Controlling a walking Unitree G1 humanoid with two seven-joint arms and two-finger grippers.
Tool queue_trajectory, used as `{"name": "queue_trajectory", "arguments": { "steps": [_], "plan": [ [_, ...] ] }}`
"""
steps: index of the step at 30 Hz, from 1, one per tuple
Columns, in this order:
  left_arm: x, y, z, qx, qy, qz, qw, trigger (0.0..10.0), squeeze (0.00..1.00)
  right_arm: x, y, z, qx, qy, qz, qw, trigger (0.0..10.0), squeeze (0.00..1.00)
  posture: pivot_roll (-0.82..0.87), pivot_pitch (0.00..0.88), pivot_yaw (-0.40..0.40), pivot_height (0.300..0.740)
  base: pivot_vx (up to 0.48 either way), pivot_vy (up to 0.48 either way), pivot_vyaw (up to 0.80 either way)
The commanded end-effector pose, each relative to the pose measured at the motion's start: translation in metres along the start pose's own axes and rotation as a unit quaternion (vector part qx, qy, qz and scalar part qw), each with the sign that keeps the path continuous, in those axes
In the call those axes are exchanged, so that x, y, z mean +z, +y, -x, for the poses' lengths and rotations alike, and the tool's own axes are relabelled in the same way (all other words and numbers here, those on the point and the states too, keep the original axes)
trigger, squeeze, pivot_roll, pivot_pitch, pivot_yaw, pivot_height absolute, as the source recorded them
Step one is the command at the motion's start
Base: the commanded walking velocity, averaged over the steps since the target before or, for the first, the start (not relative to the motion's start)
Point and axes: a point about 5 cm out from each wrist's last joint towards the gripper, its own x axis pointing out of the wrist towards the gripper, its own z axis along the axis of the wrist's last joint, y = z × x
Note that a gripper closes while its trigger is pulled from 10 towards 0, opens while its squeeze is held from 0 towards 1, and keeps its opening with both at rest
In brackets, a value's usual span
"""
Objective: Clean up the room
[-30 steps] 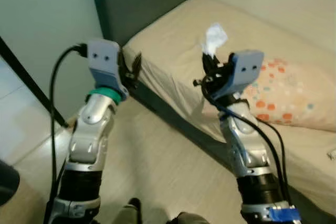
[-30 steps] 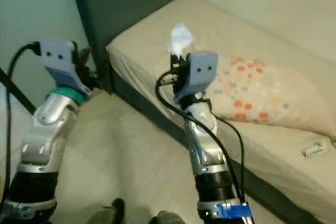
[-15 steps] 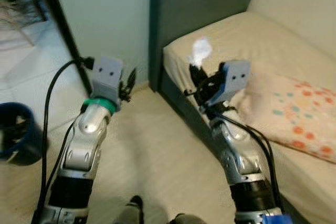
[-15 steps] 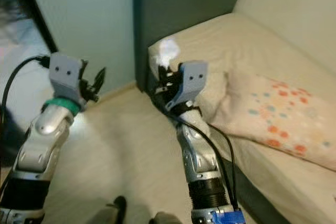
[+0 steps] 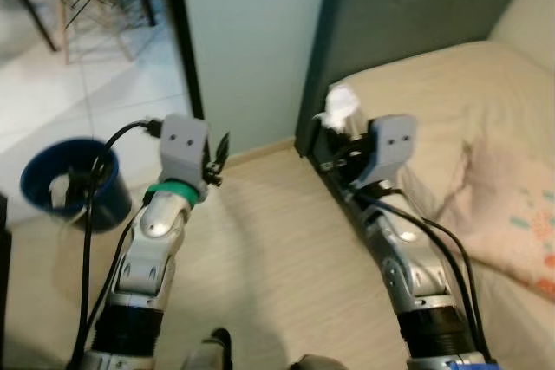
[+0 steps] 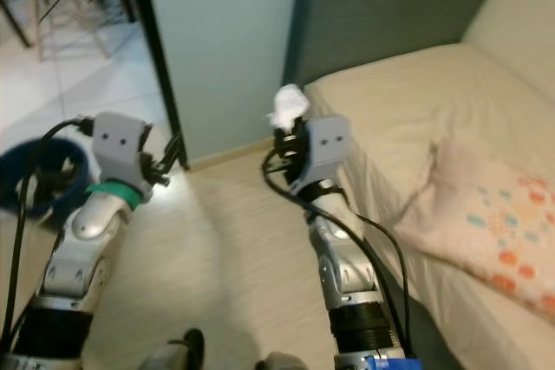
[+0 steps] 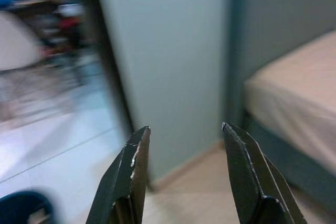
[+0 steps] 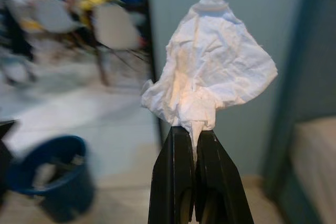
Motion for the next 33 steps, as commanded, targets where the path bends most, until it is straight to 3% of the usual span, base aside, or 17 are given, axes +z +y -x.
{"name": "queue_trajectory", "arguments": {
  "steps": [1,33],
  "plan": [
    [-0.0065,-0.0036,0.002,-0.005,0.01,0.0,1.0,10.0,0.0,-0.0082,-0.0039,0.0051,-0.007,0.018,0.006,1.0,10.0,0.0,-0.02,0.022,-0.028,0.74,0.0,0.0,0.74],
    [-0.0058,0.0044,0.0009,-0.003,0.011,-0.013,1.0,10.0,0.0,-0.0068,-0.0053,0.0022,-0.02,0.008,0.005,1.0,10.0,0.0,-0.01,0.021,-0.001,0.74,0.0,0.0,0.74]
  ]
}}
